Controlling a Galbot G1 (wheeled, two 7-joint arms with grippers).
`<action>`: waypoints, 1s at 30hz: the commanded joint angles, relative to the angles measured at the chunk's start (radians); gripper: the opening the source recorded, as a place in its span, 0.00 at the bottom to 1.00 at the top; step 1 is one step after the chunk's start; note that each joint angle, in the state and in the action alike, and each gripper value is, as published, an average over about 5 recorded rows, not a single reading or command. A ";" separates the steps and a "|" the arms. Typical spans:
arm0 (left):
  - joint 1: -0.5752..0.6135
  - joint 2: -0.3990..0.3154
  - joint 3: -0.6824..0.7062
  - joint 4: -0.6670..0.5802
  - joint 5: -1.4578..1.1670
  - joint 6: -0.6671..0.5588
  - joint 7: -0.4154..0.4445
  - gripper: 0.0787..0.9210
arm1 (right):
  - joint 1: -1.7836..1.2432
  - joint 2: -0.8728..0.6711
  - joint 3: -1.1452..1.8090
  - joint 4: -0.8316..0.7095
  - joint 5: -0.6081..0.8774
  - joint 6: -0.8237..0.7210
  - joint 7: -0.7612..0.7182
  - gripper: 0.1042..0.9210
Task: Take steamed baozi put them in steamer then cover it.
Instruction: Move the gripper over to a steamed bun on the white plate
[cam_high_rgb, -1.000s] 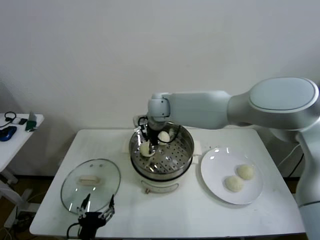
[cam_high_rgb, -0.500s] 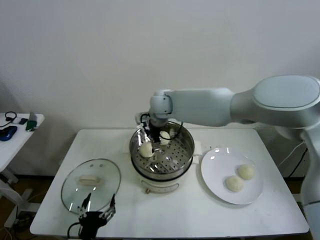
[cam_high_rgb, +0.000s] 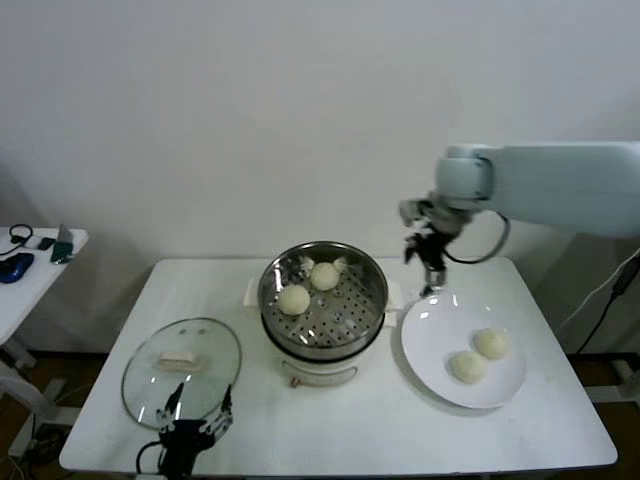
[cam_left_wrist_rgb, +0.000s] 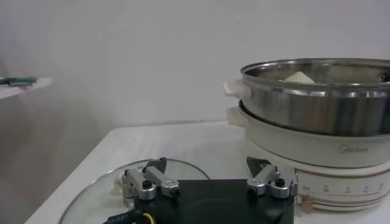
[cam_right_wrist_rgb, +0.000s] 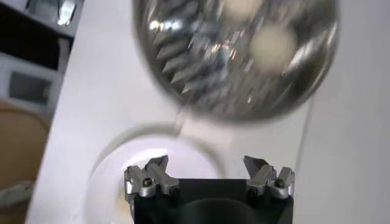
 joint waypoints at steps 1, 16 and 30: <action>0.001 -0.002 0.000 0.000 0.005 0.003 0.001 0.88 | -0.120 -0.288 -0.027 0.128 -0.192 -0.006 0.056 0.88; 0.014 -0.010 0.001 0.014 0.016 -0.002 -0.001 0.88 | -0.541 -0.266 0.286 -0.025 -0.359 -0.046 0.107 0.88; 0.013 -0.009 0.001 0.018 0.024 -0.003 -0.001 0.88 | -0.694 -0.229 0.458 -0.127 -0.386 -0.046 0.138 0.82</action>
